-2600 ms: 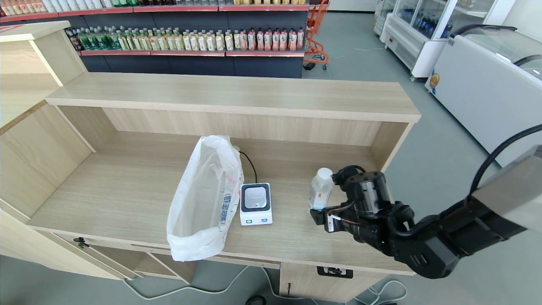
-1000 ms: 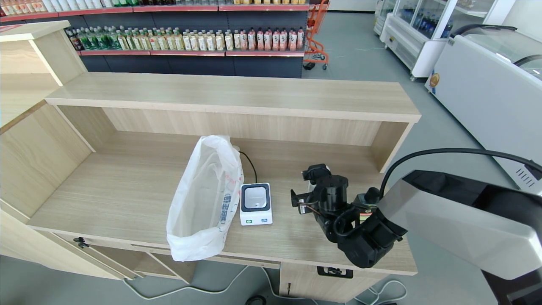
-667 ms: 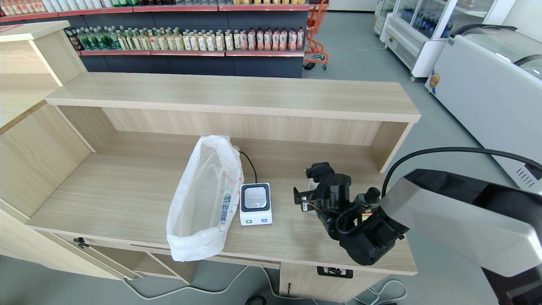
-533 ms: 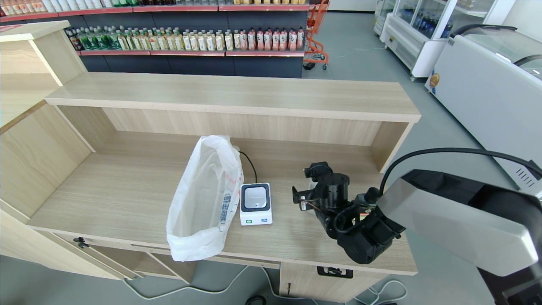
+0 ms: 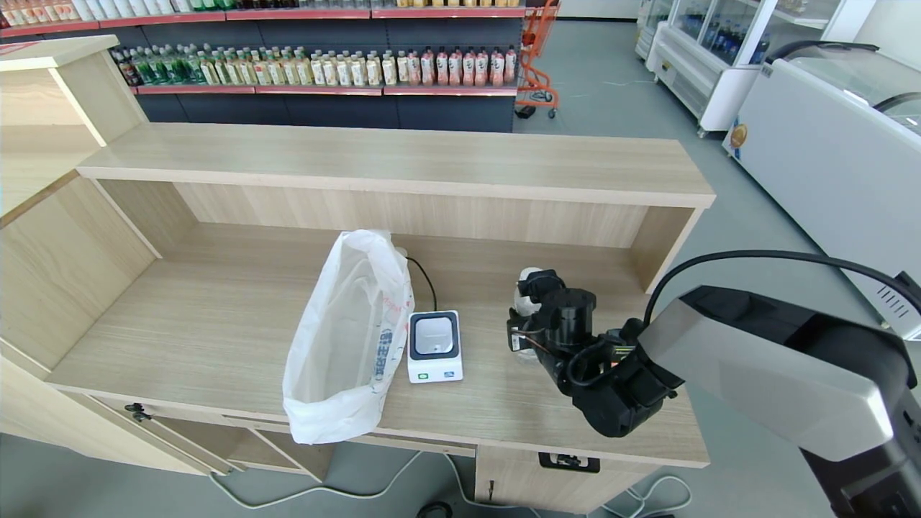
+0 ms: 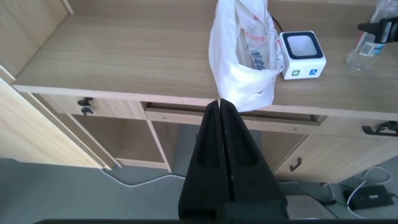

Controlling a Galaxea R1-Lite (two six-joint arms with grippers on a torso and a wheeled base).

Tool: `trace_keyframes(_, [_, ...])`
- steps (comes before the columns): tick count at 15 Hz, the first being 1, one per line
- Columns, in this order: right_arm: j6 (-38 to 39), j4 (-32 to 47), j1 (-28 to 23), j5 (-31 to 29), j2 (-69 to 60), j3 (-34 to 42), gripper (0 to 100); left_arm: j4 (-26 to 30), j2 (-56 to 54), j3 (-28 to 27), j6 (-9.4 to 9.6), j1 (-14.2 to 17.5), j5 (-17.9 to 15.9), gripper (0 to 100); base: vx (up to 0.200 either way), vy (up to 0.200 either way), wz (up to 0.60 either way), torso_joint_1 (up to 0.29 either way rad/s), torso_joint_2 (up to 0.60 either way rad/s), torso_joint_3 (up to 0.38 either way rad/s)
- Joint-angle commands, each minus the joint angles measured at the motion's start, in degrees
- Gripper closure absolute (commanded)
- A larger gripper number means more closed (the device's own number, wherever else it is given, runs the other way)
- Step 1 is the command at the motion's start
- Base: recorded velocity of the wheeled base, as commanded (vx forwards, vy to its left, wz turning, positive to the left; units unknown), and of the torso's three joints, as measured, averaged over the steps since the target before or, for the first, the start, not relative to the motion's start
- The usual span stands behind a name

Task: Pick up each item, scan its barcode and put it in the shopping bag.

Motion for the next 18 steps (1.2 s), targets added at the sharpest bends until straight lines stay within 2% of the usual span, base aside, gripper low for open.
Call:
trace_keyframes(1, [-0.06, -0.06, -0.14, -0.10, -0.54, -0.12, 100, 0.02, -0.02, 0.01, 0.00, 0.00, -0.04, 100, 0.000, 0.000, 0.00, 0.000, 0.00, 0.000])
trace_keyframes(6, [0.03, -0.06, -0.76, -0.10, -2.12, 0.14, 100, 0.02, 0.06, 0.01, 0.00, 0.00, -0.04, 100, 0.000, 0.000, 0.00, 0.000, 0.00, 0.000])
trace_keyframes(9, [0.65, 0.02, -0.41, -0.10, -5.46, 2.87, 100, 0.02, -0.02, 0.01, 0.00, 0.00, -0.04, 100, 0.000, 0.000, 0.00, 0.000, 0.00, 0.000])
trace_keyframes(12, [6.53, 1.69, -0.67, -0.10, -14.69, 8.32, 100, 0.02, -0.02, 0.01, 0.00, 0.00, -0.04, 100, 0.000, 0.000, 0.00, 0.000, 0.00, 0.000])
trace_keyframes(14, [14.18, 11.54, -0.85, 0.87, -26.82, 11.83, 100, 0.02, -0.02, 0.01, 0.00, 0.00, -0.04, 100, 0.000, 0.000, 0.00, 0.000, 0.00, 0.000])
trace_keyframes(15, [18.22, 17.69, -0.85, 3.33, -32.62, 12.80, 100, 0.02, 0.06, 0.01, 0.00, 0.00, -0.04, 100, 0.000, 0.000, 0.00, 0.000, 0.00, 0.000])
trace_keyframes(18, [28.68, 35.27, -0.14, 15.46, -50.46, 13.42, 100, 0.02, -0.02, -0.08, 0.00, 0.00, 0.05, 100, 0.000, 0.000, 0.00, 0.000, 0.00, 0.000])
